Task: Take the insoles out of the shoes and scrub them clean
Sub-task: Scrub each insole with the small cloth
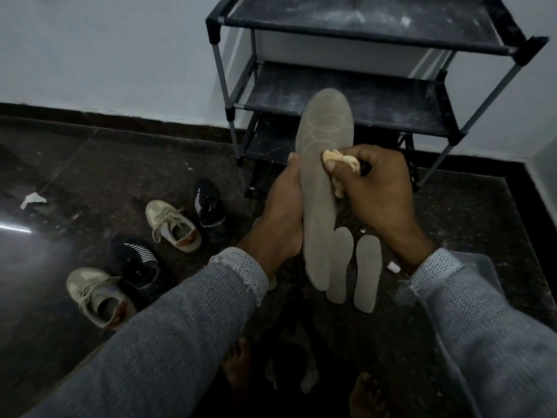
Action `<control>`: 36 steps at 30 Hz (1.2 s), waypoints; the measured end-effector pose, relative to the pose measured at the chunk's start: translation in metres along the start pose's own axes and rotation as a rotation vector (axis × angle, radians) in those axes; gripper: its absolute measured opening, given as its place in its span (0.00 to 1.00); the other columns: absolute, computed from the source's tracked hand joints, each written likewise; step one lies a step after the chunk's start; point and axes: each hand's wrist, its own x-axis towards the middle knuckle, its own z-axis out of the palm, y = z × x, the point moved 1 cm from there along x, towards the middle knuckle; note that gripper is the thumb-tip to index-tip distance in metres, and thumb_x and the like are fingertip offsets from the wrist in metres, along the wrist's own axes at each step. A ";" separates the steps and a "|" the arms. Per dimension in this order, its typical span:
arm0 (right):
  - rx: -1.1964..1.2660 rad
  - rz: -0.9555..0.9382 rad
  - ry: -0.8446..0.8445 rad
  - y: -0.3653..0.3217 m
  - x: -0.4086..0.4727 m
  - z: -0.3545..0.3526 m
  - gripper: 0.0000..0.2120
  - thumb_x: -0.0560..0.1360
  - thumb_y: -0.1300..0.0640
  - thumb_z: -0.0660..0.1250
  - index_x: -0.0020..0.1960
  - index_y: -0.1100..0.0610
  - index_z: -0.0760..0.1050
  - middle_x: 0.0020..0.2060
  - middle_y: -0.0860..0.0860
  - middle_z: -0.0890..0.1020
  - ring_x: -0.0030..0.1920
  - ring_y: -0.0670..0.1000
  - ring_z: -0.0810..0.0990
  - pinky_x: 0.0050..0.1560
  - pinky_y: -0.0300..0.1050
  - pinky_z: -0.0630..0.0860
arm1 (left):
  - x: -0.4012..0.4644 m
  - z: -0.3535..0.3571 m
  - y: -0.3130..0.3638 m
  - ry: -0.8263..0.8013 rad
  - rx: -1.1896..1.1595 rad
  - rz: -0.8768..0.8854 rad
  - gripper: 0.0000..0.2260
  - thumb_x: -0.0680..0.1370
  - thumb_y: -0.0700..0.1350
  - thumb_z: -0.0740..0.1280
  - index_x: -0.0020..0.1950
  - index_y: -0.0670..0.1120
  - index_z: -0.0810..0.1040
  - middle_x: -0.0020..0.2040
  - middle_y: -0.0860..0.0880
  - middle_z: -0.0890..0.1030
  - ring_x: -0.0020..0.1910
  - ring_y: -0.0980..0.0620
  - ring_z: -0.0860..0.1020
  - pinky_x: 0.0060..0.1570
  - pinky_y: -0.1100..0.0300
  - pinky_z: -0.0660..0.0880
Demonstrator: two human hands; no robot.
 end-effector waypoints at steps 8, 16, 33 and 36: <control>0.184 0.161 0.046 -0.003 0.005 -0.016 0.02 0.76 0.59 0.69 0.45 0.54 0.80 0.39 0.44 0.83 0.37 0.36 0.80 0.38 0.28 0.74 | 0.002 -0.005 0.004 0.041 0.002 0.010 0.30 0.79 0.66 0.50 0.69 0.46 0.72 0.62 0.42 0.79 0.59 0.43 0.78 0.51 0.47 0.79; 0.193 0.158 0.013 -0.002 0.005 -0.017 0.02 0.75 0.59 0.70 0.43 0.56 0.80 0.38 0.47 0.83 0.35 0.38 0.79 0.37 0.32 0.76 | 0.002 -0.002 0.003 -0.008 0.021 -0.012 0.27 0.81 0.62 0.51 0.65 0.44 0.75 0.58 0.41 0.81 0.52 0.44 0.80 0.53 0.47 0.77; 0.090 0.022 -0.136 -0.002 0.000 -0.008 0.03 0.74 0.61 0.71 0.48 0.56 0.81 0.43 0.45 0.82 0.45 0.33 0.77 0.47 0.26 0.72 | 0.001 -0.009 0.020 -0.151 -0.072 0.040 0.34 0.81 0.64 0.44 0.62 0.38 0.75 0.62 0.39 0.78 0.61 0.44 0.78 0.62 0.53 0.74; -0.071 -0.082 -0.015 -0.002 -0.004 -0.003 0.03 0.74 0.59 0.72 0.48 0.55 0.81 0.47 0.50 0.77 0.45 0.31 0.73 0.49 0.22 0.69 | 0.000 -0.006 0.017 -0.167 -0.101 0.018 0.36 0.81 0.63 0.45 0.48 0.40 0.85 0.51 0.41 0.84 0.49 0.47 0.83 0.50 0.56 0.80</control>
